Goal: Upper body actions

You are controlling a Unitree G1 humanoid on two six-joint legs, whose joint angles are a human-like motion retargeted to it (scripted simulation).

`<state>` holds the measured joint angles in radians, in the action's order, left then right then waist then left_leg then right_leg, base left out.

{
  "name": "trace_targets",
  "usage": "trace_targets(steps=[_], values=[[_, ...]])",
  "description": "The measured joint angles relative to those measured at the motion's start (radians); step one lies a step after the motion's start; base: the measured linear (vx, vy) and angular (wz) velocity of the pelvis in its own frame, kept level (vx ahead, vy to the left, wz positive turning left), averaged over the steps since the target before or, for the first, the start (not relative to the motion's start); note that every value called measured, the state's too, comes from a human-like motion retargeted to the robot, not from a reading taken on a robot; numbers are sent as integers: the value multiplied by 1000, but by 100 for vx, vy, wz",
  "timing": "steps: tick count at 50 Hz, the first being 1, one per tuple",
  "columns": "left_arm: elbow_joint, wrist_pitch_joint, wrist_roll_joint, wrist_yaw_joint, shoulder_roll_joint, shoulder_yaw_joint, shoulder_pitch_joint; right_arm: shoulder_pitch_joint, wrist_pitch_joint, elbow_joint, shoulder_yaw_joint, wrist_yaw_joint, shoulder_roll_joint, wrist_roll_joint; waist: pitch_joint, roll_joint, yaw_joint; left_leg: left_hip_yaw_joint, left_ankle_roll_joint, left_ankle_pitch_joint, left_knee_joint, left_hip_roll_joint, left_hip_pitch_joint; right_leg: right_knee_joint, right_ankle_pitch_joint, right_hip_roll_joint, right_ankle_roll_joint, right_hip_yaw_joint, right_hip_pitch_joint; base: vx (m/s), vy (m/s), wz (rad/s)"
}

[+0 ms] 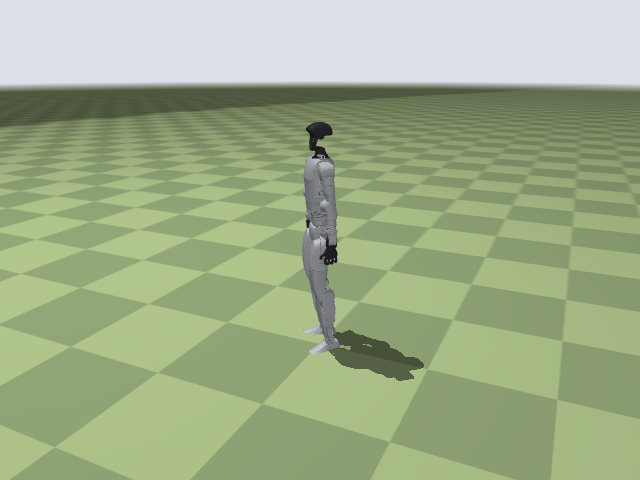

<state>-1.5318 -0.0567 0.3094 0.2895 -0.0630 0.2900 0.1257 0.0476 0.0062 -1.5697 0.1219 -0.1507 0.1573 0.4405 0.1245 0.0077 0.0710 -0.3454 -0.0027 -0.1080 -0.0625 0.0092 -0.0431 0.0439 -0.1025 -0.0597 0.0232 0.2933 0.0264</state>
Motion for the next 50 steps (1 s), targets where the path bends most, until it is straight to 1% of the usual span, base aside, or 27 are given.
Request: trace_targets(steps=[10,13,17,20,22,24,25,27,29,32,34,38,41,43,45,50], values=[[7,0,-25,4,9,-8,7,0,-10,31,23,-6,-10,30,0,4,-18,8,-1,1,1,0,1,-2,2,0,-1,9,0,0,0,2],[9,-29,-29,-18,17,-27,19,1,-11,44,32,1,-11,55,6,12,-54,42,5,-6,7,-9,5,-2,-2,0,1,43,-2,0,0,54],[6,-84,-26,-99,26,-58,30,6,-22,51,42,24,-13,83,12,22,-111,98,18,-12,19,-30,13,-4,-12,-1,4,100,-10,0,0,68],[-8,-97,-17,-134,30,-70,28,15,-28,45,42,45,-17,83,16,22,-117,108,22,-11,26,-38,18,-9,-16,0,4,110,-20,0,0,10],[-34,-84,-17,-123,23,-80,9,14,-29,28,38,55,-20,67,18,21,-109,105,21,-10,25,-37,18,-12,-17,1,4,107,-24,-1,2,-10],[-72,-58,-30,-88,7,-89,-28,0,-28,-4,35,54,-24,33,16,16,-76,77,12,-4,12,-23,5,-12,-12,0,3,78,-21,-3,3,-69],[-90,-43,-42,-67,-2,-94,-48,-10,-25,-23,37,49,-27,10,15,11,-49,53,6,0,4,-12,-2,-11,-7,-1,2,53,-17,-3,3,-74],[-98,-35,-97,-53,-17,-117,-86,-34,-17,-50,58,28,-28,-65,20,8,-38,51,5,3,3,-10,-4,-6,-3,-4,3,49,-12,-1,1,-22],[-81,-66,-153,-104,-28,-129,-134,-69,-23,-54,60,35,-37,-159,25,6,-34,53,5,5,0,-9,-8,-3,-3,-6,3,51,-9,0,0,0],[-30,-127,-173,-217,-37,-121,-216,-128,-66,-17,19,91,-64,-300,40,5,-32,54,5,7,-1,-9,-11,-2,-2,-7,3,53,-7,-1,2,-1],[2,-143,-184,-225,-51,-110,-293,-202,-74,11,-12,96,-80,-389,52,9,-34,51,6,8,-2,-7,-13,-1,0,-5,2,52,-3,-4,7,-8],[56,-121,-230,-155,-93,-69,-482,-398,-43,76,-80,16,-105,-516,79,18,-43,44,6,9,-3,-4,-17,-1,4,-2,0,47,2,-7,8,-9],[88,-91,-256,-127,-140,-47,-633,-556,-11,125,-128,-72,-116,-553,100,22,-46,40,6,9,-5,-2,-18,0,6,-1,-1,44,5,-1,2,-2],[99,-82,-266,-115,-174,-44,-729,-656,-5,150,-150,-111,-115,-569,113,22,-43,38,6,8,-7,-2,-19,1,6,-1,-1,43,6,0,0,0],[94,-80,-279,-109,-207,-56,-822,-750,-15,168,-161,-119,-109,-587,122,20,-37,38,5,8,-9,-1,-20,2,6,-2,-1,42,7,0,0,0],[48,-62,-341,-148,-234,-51,-1027,-945,-51,169,-137,-76,-75,-645,141,11,-23,42,5,7,-11,-1,-24,2,3,-2,-1,44,7,0,0,0]])
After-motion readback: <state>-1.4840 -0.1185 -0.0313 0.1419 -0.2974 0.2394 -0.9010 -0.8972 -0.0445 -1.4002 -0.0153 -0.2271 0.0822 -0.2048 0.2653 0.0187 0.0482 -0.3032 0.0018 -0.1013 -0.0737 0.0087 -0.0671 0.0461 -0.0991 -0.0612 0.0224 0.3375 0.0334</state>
